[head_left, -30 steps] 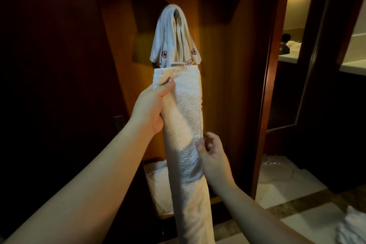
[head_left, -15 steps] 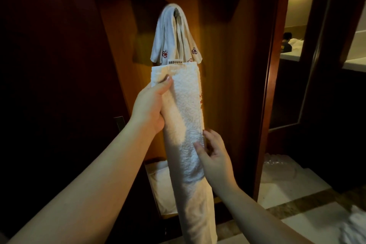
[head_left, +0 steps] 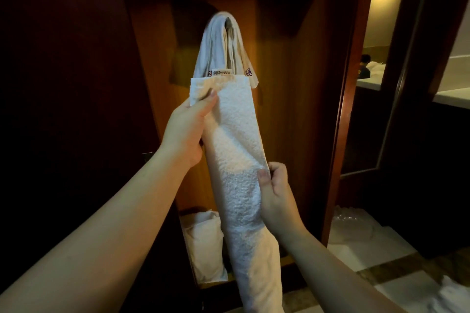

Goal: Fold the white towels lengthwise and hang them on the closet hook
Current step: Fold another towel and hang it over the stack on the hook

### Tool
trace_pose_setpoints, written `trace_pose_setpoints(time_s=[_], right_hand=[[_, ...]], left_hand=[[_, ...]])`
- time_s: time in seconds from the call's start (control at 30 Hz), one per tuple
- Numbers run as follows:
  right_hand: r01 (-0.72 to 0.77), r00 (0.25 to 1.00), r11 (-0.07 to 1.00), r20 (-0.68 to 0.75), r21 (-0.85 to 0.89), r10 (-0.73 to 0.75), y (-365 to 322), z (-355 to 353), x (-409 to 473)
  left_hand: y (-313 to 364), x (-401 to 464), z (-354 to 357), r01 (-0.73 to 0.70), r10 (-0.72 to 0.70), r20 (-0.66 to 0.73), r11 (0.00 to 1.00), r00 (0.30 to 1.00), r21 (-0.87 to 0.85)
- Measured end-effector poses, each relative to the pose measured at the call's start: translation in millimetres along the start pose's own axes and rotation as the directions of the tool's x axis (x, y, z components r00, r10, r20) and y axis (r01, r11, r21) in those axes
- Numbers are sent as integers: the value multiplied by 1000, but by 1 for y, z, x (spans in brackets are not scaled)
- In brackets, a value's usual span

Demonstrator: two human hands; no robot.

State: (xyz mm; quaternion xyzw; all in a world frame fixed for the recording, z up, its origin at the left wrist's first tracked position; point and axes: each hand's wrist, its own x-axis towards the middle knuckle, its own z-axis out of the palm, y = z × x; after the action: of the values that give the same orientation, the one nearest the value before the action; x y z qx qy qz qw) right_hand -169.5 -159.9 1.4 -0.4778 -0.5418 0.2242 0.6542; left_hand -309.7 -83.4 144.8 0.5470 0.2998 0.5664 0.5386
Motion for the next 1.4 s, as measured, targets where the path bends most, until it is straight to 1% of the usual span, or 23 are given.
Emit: trace_pose_setpoints(time_s=[0.07, 0.17, 0.2, 0.23, 0.3, 0.33, 0.4, 0.47, 0.53, 0.57, 0.63, 0.8, 0.87, 0.9, 0.93, 0.97, 1.03, 1.07, 1.17, 1.2, 1.27, 1.33, 1.4], right_hand=[[22, 1000, 1000, -22, -12, -22, -1, -3, 3], [97, 988, 994, -113, -41, -101, -2, -11, 8], [99, 988, 995, -113, -28, -101, -4, -14, 11], [60, 995, 998, -76, -7, -61, -7, -18, 14], [-121, 986, 993, 114, 10, 119, -9, -25, 23], [-244, 941, 970, 246, 13, 233, -10, -30, 26], [-476, 764, 879, 508, 26, 398, -8, -38, 29], [-559, 608, 829, 664, -31, 435, -2, -45, 27], [-555, 546, 824, 698, -113, 463, 2, -46, 24], [-546, 546, 825, 687, -142, 480, 3, -46, 23], [-537, 587, 831, 644, -145, 492, 3, -43, 22], [-653, 617, 754, 625, 67, 478, 8, -42, 12], [-674, 631, 725, 619, 140, 467, 11, -40, 10], [-683, 637, 710, 615, 172, 464, 12, -38, 10], [-691, 646, 690, 609, 213, 459, 12, -37, 10], [-695, 663, 668, 597, 267, 452, 11, -37, 11], [-677, 709, 632, 563, 377, 424, 6, -39, 17], [-658, 733, 633, 540, 409, 413, 3, -41, 22], [-588, 800, 692, 426, 418, 422, -5, -45, 40], [-576, 812, 707, 387, 410, 437, -5, -46, 46], [-571, 818, 724, 338, 387, 465, -3, -47, 55], [-572, 818, 734, 314, 367, 482, -1, -48, 59], [-570, 819, 740, 317, 356, 479, -2, -49, 61]], left_hand=[[0, 1, 0, -55, 55, -17, 998, 998, 32], [-3, 1, 0, -219, 233, -84, 964, 969, 154], [-4, 1, 0, -253, 274, -107, 951, 956, 177], [-5, 2, -1, -264, 291, -128, 945, 948, 191], [-6, 6, -1, -239, 280, -178, 946, 943, 217], [-5, 9, -1, -218, 265, -200, 949, 943, 229], [-5, 16, -2, -177, 238, -231, 951, 944, 254], [-7, 25, -1, -137, 215, -259, 948, 942, 288], [-12, 35, 0, -93, 184, -285, 948, 941, 304], [-15, 41, 0, -65, 158, -291, 950, 943, 305], [-21, 52, -1, -8, 103, -283, 948, 954, 318], [-33, 70, -1, 157, -64, -266, 924, 962, 348], [-31, 77, 1, 281, -194, -278, 905, 941, 319], [-29, 76, 1, 369, -296, -276, 889, 915, 270], [-28, 75, -1, 448, -400, -238, 871, 885, 203], [-30, 72, -5, 502, -484, -152, 855, 862, 127], [-44, 59, -16, 583, -577, 90, 811, 812, -51], [-56, 51, -21, 616, -599, 169, 784, 783, -74], [-95, 21, -27, 614, -620, 303, 779, 724, 126], [-104, 10, -25, 615, -627, 341, 773, 700, 158], [-115, -5, -23, 592, -611, 367, 786, 701, 178], [-122, -13, -24, 556, -569, 370, 817, 735, 152], [-123, -15, -28, 565, -565, 391, 815, 726, 128]])
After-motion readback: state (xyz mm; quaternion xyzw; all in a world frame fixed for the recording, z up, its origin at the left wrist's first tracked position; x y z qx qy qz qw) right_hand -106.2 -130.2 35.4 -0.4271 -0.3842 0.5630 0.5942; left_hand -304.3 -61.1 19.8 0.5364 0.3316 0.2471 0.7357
